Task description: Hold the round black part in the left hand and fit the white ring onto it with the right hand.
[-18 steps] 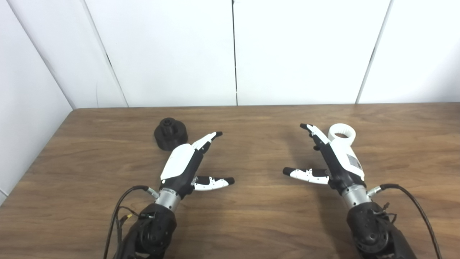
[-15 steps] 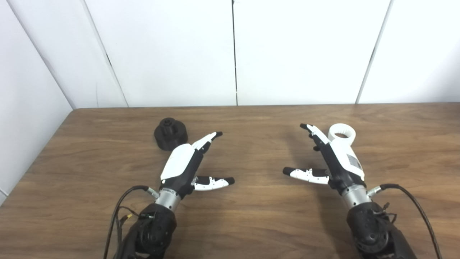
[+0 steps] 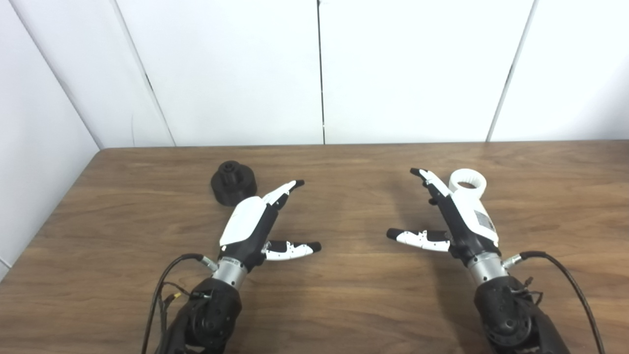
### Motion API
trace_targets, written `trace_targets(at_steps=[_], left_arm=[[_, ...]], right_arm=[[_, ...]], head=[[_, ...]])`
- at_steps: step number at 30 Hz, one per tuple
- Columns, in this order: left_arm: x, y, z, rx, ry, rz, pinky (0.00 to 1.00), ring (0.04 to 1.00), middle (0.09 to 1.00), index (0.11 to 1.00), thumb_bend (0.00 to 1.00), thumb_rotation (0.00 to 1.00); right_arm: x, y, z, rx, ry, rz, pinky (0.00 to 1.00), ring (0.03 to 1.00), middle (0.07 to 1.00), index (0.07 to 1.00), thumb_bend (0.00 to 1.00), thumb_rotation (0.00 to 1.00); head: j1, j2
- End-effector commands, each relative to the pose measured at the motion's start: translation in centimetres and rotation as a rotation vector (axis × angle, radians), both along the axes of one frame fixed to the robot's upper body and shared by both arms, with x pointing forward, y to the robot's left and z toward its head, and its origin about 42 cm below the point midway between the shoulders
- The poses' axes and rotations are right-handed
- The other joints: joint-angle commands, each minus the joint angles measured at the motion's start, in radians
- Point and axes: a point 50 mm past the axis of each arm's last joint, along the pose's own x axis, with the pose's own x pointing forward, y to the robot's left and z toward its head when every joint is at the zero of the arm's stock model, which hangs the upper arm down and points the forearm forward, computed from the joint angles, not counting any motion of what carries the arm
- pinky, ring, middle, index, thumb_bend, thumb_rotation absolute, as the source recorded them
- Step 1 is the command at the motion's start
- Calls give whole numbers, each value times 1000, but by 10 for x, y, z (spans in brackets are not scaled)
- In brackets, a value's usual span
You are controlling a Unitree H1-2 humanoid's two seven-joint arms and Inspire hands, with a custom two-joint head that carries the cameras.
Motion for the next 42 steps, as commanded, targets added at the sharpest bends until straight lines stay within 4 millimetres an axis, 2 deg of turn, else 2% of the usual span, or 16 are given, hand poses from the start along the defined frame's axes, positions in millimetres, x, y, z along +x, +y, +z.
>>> trace_targets(at_steps=[1, 42], left_arm=[[9, 1, 21, 8, -82, -5, 800, 914, 931, 919, 792, 342], [10, 0, 22, 5, -93, -4, 795, 908, 925, 912, 794, 329]], right_arm=[[7, 5, 26, 15, -99, 21, 732, 880, 940, 921, 816, 493], [5, 3, 25, 25, -96, 23, 736, 881, 943, 920, 811, 455]], head=[[-1, 2], [11, 13]])
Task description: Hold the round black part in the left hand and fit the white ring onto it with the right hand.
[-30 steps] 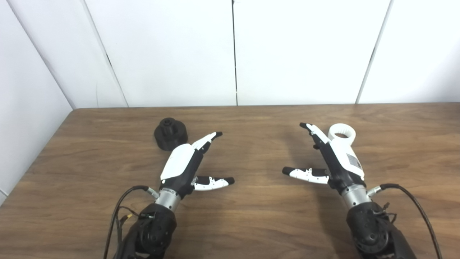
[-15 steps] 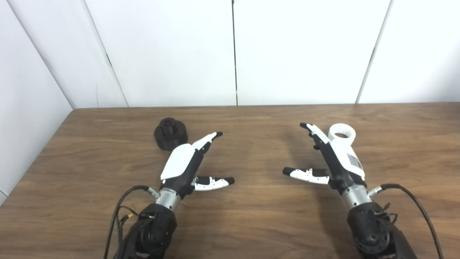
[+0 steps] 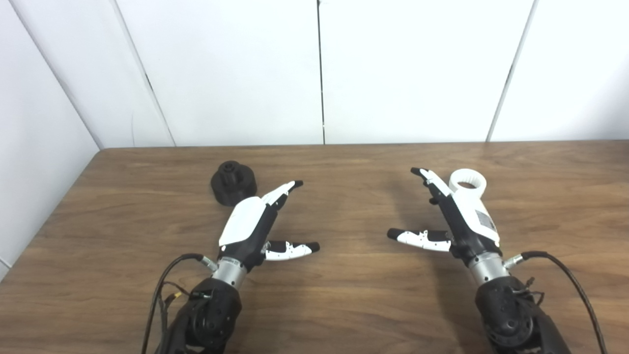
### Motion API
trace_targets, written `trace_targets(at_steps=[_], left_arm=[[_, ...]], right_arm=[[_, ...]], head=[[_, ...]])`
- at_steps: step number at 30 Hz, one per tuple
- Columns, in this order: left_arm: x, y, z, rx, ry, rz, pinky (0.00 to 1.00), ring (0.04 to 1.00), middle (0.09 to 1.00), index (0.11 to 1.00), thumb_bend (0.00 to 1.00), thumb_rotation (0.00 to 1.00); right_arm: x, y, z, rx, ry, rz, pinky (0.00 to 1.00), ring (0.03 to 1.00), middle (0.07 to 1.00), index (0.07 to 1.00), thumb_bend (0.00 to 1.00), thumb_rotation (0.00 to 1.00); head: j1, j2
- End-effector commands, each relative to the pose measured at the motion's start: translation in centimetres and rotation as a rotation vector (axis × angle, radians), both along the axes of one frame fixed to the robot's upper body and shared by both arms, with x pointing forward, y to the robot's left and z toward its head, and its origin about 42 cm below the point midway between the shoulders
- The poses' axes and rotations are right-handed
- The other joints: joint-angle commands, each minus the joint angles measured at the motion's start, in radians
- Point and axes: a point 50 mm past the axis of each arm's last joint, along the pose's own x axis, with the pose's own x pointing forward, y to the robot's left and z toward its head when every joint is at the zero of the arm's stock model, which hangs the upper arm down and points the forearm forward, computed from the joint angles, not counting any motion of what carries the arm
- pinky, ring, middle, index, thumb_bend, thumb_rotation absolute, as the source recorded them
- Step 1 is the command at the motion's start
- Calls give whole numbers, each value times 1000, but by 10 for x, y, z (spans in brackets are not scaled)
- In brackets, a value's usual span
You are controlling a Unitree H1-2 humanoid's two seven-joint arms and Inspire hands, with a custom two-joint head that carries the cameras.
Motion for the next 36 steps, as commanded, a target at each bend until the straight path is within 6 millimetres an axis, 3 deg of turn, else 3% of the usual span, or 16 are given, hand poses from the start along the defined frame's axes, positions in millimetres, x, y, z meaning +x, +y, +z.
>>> trace_targets(at_steps=[1, 36], left_arm=[[10, 0, 22, -12, -97, -16, 797, 908, 924, 911, 795, 328], [12, -1, 24, -11, -113, -14, 785, 901, 922, 906, 788, 332]], right_arm=[[6, 3, 24, 20, -96, 22, 736, 881, 943, 920, 811, 453], [8, 3, 26, 20, -100, 22, 745, 894, 945, 920, 820, 465]], head=[[1, 0], [-1, 0]])
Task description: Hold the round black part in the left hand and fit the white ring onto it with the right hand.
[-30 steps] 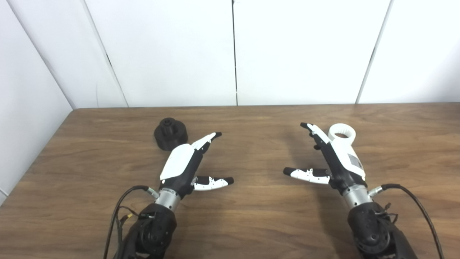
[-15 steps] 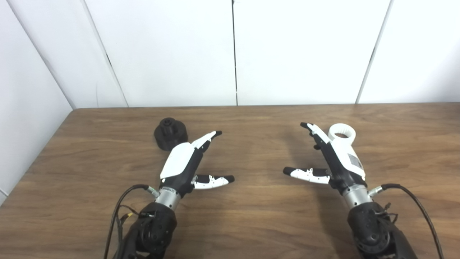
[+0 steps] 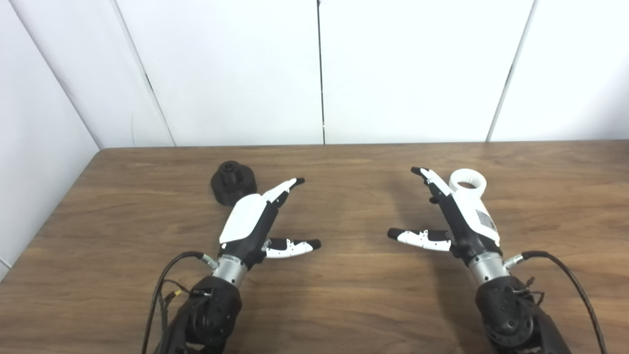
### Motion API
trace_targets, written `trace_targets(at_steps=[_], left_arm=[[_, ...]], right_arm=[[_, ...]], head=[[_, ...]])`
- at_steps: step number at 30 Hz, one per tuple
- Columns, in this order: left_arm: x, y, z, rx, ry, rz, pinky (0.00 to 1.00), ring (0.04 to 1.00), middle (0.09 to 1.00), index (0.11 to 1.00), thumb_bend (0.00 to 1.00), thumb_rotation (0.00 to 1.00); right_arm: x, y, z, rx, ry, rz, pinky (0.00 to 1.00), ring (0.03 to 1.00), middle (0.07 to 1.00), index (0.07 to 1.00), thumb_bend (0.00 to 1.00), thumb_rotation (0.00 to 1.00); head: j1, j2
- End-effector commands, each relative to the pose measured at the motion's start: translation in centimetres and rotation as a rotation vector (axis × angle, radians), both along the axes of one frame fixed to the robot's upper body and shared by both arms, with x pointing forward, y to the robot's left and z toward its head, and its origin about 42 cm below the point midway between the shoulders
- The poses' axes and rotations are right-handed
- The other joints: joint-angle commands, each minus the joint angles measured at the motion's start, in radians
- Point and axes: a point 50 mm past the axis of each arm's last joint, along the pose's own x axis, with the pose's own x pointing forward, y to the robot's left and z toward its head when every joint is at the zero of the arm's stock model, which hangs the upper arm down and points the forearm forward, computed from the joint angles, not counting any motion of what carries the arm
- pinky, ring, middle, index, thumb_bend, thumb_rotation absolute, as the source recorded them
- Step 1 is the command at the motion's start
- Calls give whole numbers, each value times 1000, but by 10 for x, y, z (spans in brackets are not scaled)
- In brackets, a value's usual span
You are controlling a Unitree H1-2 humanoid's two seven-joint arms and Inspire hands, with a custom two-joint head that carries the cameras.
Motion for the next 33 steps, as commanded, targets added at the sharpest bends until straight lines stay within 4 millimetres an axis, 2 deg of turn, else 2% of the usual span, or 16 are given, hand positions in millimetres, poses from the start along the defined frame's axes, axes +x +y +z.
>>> trace_targets(at_steps=[1, 7, 11, 14, 19, 33], left_arm=[[10, 0, 21, -11, -89, -4, 786, 902, 923, 906, 788, 332], [10, -3, 20, -5, -86, -9, 784, 900, 926, 912, 777, 346], [12, -14, 19, -12, -87, -14, 772, 897, 927, 914, 780, 371], [12, -22, 18, -13, -84, -8, 759, 891, 923, 912, 787, 373], [12, -25, 18, -23, -87, -2, 756, 883, 915, 903, 800, 348], [10, -22, 20, 26, -103, 19, 786, 916, 923, 902, 792, 375]], right_arm=[[7, 3, 26, 16, -100, 23, 745, 894, 945, 921, 820, 467], [7, 0, 27, 18, -104, 25, 742, 888, 940, 916, 813, 450], [6, -10, 28, 22, -110, 29, 737, 881, 935, 908, 806, 423], [5, -15, 28, 24, -109, 28, 730, 881, 934, 909, 804, 409], [6, -18, 26, 27, -117, 27, 707, 870, 919, 895, 816, 398], [3, -19, 29, 15, -88, 21, 733, 894, 936, 906, 801, 388]], head=[[3, 1], [67, -2], [173, -10], [198, -13], [184, -9], [187, -4]])
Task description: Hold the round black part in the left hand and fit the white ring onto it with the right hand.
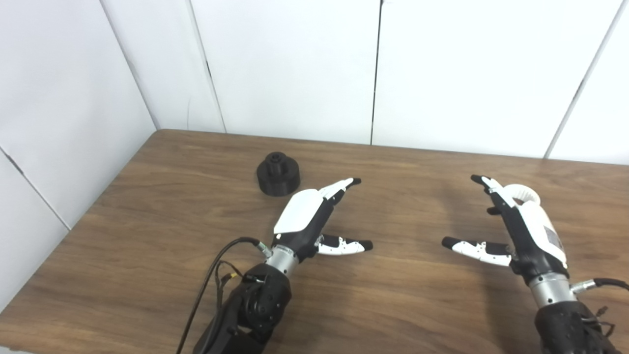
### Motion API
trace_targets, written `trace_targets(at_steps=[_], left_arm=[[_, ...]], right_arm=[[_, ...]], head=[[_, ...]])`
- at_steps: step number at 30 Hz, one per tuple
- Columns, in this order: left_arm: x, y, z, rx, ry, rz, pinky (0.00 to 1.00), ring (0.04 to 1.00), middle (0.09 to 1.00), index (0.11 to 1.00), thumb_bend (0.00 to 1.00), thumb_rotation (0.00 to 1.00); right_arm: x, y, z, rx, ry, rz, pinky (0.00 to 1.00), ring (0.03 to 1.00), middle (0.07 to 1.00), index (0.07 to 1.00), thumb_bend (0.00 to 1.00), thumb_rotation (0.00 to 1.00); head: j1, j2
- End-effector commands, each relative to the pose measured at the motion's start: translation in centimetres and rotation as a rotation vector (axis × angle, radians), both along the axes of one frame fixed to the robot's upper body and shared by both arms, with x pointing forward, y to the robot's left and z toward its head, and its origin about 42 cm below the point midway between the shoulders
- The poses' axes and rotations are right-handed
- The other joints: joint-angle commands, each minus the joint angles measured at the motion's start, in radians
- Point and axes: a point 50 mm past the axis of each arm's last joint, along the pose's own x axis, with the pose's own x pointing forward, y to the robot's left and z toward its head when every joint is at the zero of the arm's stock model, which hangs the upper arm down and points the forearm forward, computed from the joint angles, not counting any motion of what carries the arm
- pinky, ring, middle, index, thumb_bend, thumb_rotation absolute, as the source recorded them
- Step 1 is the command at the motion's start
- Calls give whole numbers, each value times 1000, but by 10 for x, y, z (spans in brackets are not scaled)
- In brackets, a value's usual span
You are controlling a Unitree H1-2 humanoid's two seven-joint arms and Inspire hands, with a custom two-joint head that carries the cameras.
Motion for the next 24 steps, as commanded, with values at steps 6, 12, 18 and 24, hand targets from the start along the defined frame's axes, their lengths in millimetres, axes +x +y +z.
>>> trace_targets(at_steps=[6, 12, 18, 24], left_arm=[[10, 10, 26, 142, -180, 68, 966, 988, 944, 898, 788, 401], [14, 29, 33, 238, -231, 144, 999, 1000, 975, 891, 790, 431], [21, 54, 41, 262, -243, 204, 964, 1000, 988, 888, 786, 437], [27, 72, 50, 277, -244, 267, 973, 1000, 996, 884, 803, 418]], right_arm=[[5, 0, 20, 12, -90, 14, 726, 885, 932, 900, 805, 378], [7, -1, 20, 12, -86, 15, 730, 889, 935, 903, 801, 391], [8, -3, 22, 10, -82, 16, 728, 889, 939, 905, 800, 392], [9, -4, 23, 20, -75, 21, 736, 899, 943, 907, 798, 366]], head=[[3, 1], [5, 2], [13, 0], [17, 0]])
